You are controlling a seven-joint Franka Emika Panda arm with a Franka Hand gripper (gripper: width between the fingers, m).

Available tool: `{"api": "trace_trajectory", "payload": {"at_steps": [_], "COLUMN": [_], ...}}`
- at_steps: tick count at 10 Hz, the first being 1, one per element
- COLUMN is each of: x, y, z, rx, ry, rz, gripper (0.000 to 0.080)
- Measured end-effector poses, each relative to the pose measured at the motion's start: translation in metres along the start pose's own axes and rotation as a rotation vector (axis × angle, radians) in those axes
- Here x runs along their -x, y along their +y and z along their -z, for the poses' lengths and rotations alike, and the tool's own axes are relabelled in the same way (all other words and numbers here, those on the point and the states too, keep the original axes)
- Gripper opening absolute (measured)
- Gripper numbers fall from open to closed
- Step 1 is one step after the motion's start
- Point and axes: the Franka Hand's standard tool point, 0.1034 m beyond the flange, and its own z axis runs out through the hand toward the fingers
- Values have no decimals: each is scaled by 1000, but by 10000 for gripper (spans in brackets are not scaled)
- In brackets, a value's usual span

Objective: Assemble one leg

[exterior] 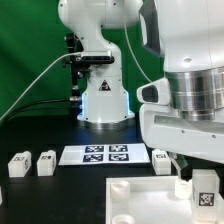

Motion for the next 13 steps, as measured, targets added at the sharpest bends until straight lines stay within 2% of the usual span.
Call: {"api": "trace_trajectory", "payload": {"at_steps": [1, 2, 5, 6, 8, 9, 12, 13], "x": [0, -2, -14, -13, -13, -13, -15, -17], "y": [0, 0, 0, -1, -1, 0, 1, 2], "z": [0, 1, 5, 5, 5, 5, 5, 6], "rx": [0, 13, 25, 24, 22, 22, 16, 2], "ry": [0, 10, 36, 35, 35, 36, 37, 38], "rz": [116, 274, 650, 628, 585, 561, 313, 125], "gripper": [649, 649, 649, 649, 386, 294, 294, 294]}}
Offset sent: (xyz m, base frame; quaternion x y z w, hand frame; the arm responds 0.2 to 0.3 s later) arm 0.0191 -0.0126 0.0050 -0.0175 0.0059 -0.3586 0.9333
